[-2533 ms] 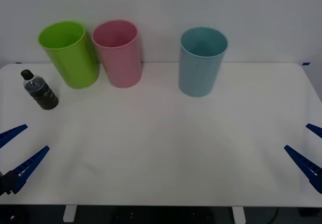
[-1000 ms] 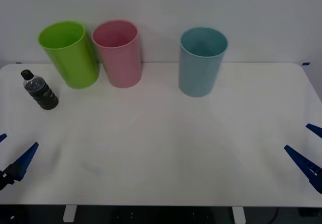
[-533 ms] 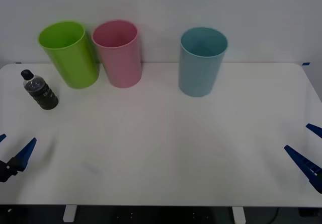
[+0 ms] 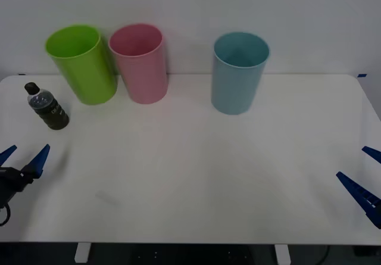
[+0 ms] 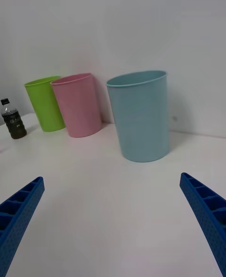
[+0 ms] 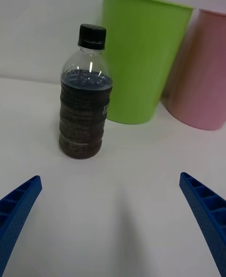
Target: Grasp the object on the table and drop it into the matching bin: aluminum can to the light blue bin, PET bottle to the pink bin.
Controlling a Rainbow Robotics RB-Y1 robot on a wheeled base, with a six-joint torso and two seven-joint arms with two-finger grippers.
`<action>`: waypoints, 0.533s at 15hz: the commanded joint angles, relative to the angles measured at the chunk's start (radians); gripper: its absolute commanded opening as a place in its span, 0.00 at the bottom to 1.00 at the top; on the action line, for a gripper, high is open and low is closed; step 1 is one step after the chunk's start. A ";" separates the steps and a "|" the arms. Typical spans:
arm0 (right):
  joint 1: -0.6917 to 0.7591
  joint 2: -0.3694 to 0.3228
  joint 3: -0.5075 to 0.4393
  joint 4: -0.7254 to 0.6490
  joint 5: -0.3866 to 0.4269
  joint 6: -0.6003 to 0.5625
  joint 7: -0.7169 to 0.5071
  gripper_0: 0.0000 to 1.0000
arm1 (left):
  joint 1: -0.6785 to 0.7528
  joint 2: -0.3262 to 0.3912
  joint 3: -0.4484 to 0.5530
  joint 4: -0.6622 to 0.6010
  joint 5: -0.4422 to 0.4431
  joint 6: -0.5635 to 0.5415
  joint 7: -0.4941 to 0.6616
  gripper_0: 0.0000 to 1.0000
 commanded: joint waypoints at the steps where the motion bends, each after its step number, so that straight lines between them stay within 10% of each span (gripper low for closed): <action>1: 0.000 0.000 0.000 0.000 0.000 0.000 0.000 1.00 | -0.042 0.000 -0.018 0.028 -0.001 0.046 -0.005 1.00; 8: 0.000 0.000 0.000 0.000 0.000 0.000 0.000 1.00 | -0.163 -0.011 -0.041 0.108 -0.070 0.161 -0.010 1.00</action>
